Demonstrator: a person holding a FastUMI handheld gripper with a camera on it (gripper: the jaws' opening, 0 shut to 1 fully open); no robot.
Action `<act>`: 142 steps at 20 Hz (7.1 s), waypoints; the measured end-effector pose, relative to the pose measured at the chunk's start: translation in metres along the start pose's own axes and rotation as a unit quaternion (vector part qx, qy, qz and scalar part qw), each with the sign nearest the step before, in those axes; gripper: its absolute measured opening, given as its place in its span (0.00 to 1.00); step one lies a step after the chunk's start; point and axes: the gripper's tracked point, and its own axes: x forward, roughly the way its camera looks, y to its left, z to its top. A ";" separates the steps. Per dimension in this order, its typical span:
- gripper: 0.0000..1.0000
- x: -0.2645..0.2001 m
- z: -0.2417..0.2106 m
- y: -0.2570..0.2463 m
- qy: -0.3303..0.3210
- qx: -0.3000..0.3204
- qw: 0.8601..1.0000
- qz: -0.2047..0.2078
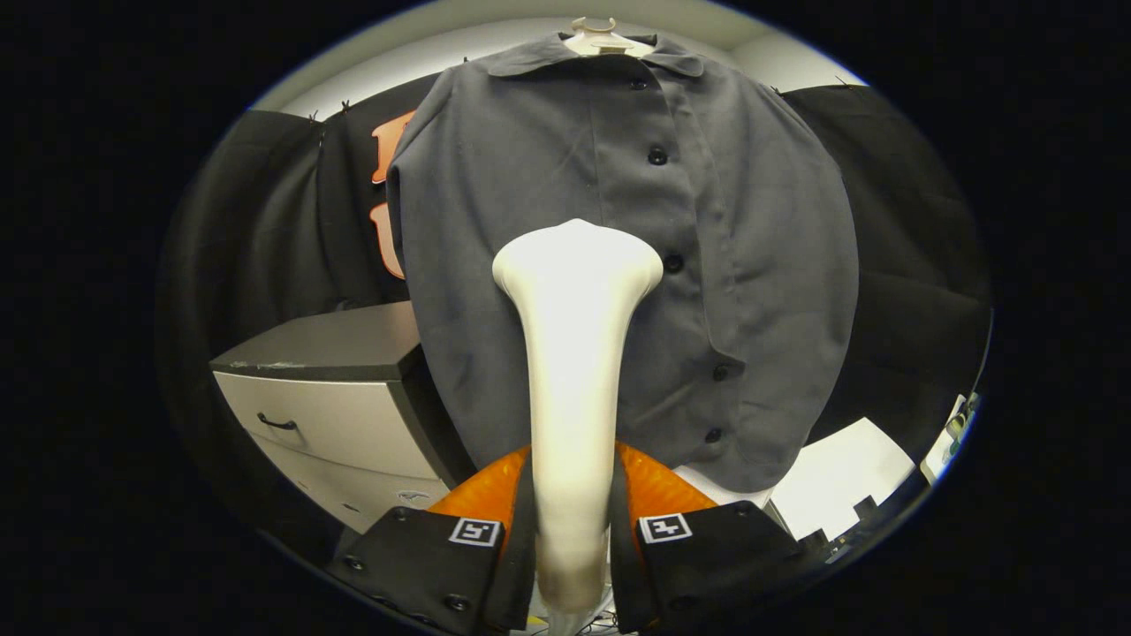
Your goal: Iron the clothes twice with a garment steamer, once on the left side and once on the right side.
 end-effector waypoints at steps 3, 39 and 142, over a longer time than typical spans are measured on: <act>0.43 0.003 -0.018 -0.003 0.017 -0.001 1.000 -0.003; 0.43 -0.092 0.073 -0.044 -0.063 0.008 0.998 0.001; 0.43 -0.203 0.077 -0.067 -0.118 0.003 0.991 -0.055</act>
